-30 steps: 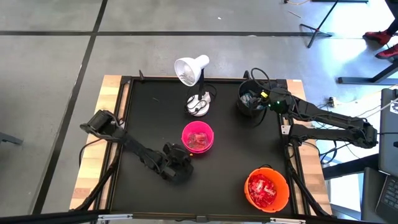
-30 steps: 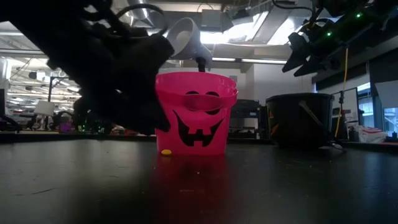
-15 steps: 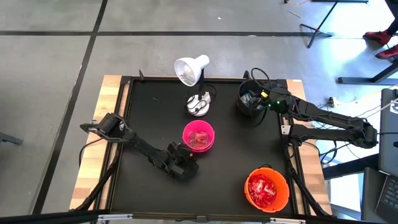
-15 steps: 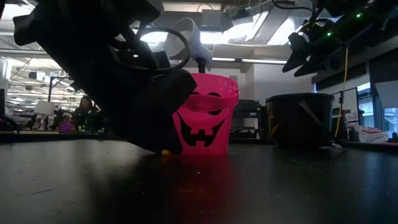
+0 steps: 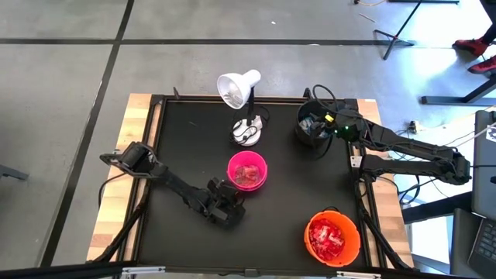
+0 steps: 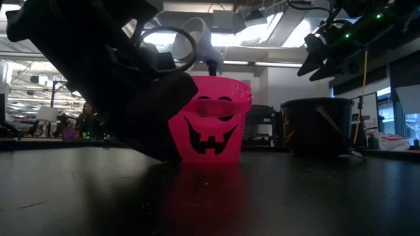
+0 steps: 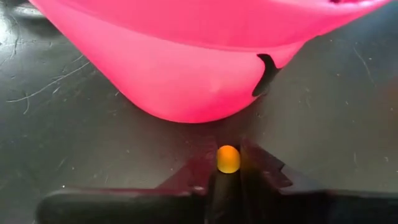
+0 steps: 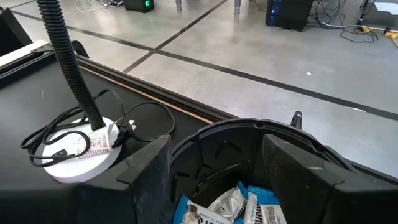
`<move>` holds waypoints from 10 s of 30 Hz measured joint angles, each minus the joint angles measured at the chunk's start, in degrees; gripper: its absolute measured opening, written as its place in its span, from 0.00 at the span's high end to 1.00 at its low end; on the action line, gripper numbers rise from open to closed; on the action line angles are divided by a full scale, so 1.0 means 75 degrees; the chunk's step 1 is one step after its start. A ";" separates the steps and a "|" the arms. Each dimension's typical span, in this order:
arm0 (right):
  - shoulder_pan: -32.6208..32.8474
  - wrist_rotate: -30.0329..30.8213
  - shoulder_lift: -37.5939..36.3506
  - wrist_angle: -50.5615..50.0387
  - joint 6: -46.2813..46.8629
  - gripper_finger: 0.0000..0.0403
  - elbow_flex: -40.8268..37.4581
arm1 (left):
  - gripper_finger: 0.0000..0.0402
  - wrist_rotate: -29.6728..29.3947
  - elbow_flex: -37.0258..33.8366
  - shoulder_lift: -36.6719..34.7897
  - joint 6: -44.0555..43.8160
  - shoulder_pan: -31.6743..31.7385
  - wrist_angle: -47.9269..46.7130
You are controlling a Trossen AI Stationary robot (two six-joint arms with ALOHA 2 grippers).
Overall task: Sort candy
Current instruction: Put the yellow candy into the orange bucket
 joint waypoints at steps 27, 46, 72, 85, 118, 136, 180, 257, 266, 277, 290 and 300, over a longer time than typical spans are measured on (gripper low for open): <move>0.0002 -0.0419 0.0001 0.0057 0.0073 0.38 0.0000 | 0.97 -0.0773 -0.0049 -0.1924 0.1851 -0.1369 0.0351; 0.2290 -0.6277 -0.0135 0.3456 0.0904 0.38 0.0005 | 0.97 -0.0452 -0.0032 -0.2468 1.0655 -0.0954 0.5631; 0.5563 -0.5023 0.3156 0.5247 0.1323 0.38 0.1253 | 0.97 0.1745 -0.0032 -0.2468 1.2337 -0.0030 0.7093; 0.5499 -0.5458 0.5093 0.8021 0.2385 0.38 0.1244 | 0.97 0.1388 -0.0032 -0.2468 1.2719 -0.0185 0.7060; 0.5500 -0.4884 0.5661 0.8637 0.2941 0.78 0.1259 | 0.97 0.0942 -0.0029 -0.2471 1.2628 -0.0176 0.6699; 0.5495 -0.4860 0.5667 0.8426 0.2943 0.90 0.1253 | 0.81 0.0776 -0.0031 -0.2477 1.2023 -0.0086 0.6406; 0.5511 -0.4246 0.5687 0.2510 0.0120 0.89 0.3439 | 0.69 -0.0286 -0.0952 -0.2630 0.2105 -0.0754 -0.2939; 0.6193 -0.3191 0.8362 0.1399 -0.2146 0.69 0.5517 | 0.70 -0.1947 -0.0717 -0.4522 0.5380 -0.2477 0.0130; 0.5826 -0.3170 0.9430 0.1723 -0.1999 0.51 0.6016 | 0.70 -0.3215 -0.0720 -0.5322 0.6113 -0.3315 -0.0061; 0.5493 -0.3246 0.9886 0.2111 -0.1825 0.51 0.6027 | 0.70 -0.0857 -0.2113 -0.7057 0.6175 -0.2344 0.0523; 0.5508 -0.3182 0.9703 0.0952 -0.1795 0.51 0.6806 | 0.70 -0.0251 -0.4654 -0.8888 0.7290 -0.1581 0.3931; 0.5820 -0.3081 0.9700 0.0497 -0.2284 0.51 0.7722 | 0.70 -0.0052 -0.4674 -0.8886 0.7421 -0.1639 0.3998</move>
